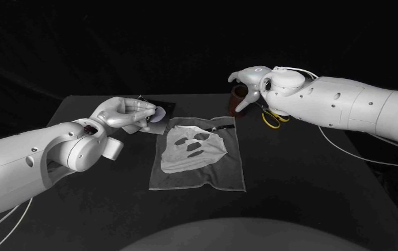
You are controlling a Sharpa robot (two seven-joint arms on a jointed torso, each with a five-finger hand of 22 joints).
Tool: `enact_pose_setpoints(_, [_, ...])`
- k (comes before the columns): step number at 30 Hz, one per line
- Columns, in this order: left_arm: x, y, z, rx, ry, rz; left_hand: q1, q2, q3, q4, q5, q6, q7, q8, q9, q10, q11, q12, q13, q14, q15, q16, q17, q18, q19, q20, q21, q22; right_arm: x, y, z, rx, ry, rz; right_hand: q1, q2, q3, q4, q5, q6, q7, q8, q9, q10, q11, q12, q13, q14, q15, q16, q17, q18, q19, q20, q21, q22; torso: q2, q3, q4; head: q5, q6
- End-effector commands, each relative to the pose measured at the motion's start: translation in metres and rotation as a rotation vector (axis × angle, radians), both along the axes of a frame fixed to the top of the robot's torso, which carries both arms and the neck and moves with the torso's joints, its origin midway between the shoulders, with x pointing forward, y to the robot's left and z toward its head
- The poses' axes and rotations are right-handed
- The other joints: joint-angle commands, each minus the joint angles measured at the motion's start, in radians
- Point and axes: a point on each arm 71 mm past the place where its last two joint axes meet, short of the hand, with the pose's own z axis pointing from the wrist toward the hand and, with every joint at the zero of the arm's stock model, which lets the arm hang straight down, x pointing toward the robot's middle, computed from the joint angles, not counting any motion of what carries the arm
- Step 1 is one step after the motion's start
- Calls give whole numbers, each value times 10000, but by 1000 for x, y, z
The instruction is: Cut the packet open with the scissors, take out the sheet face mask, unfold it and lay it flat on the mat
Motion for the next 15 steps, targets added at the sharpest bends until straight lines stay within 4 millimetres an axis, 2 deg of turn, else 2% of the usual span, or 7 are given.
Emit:
enact_pose_setpoints(1, [0,-1,1,-16,-43,-190,96,24,56,-16,18,2,79,46,-4,-6,57,13,-12,-34,-6,13,-9,103,-85,-18,39,12,1,-3,2,1803,390,-41,217,1,-12,18,72,-291,-145,129,52,-455,-6,-50,-30,-558,56,-92,-58,-200,-552,3,-102,-65,8,14,3,-40,38])
enact_pose_setpoints(3, [0,-1,0,-8,-34,-192,96,24,56,-16,18,2,79,46,-4,-6,57,13,-12,-34,-6,13,-9,103,-85,-18,39,12,2,-7,2,2208,584,-135,260,1,5,-6,77,-443,-169,8,-10,-768,1,-104,-65,-806,58,-112,-84,-200,-628,-1,-104,-70,11,14,0,-45,55])
enact_pose_setpoints(6, [0,-2,0,-9,-27,-211,113,18,69,-27,18,-1,80,55,-8,-7,57,14,-12,-36,-7,15,-16,104,-88,-20,47,18,7,-11,1,2685,756,-249,584,-2,201,18,112,-727,-290,-87,-59,-1519,18,-286,-145,-1638,78,-192,-179,-228,-1112,8,-158,-122,11,9,-4,-58,97])
enact_pose_setpoints(10, [0,-2,0,-16,-23,-236,113,18,69,-27,18,-1,80,55,-8,-7,57,14,-12,-36,-7,15,-16,104,-88,-20,47,18,14,-14,0,2988,845,-299,806,9,721,-23,108,-889,-340,-272,-155,-1679,25,-312,-150,-1724,83,-197,-183,-225,-1116,10,-151,-119,17,19,18,-77,123])
enact_pose_setpoints(15, [0,-2,0,-14,-21,-237,119,18,74,-31,19,-2,79,57,-9,-7,57,14,-12,-37,-8,15,-18,105,-88,-21,50,20,19,-14,-3,2987,1115,-304,1138,23,1085,-25,56,-922,-349,-276,-161,-1644,29,-262,-118,-1645,79,-172,-161,-216,-1106,11,-137,-110,21,14,17,-86,131])
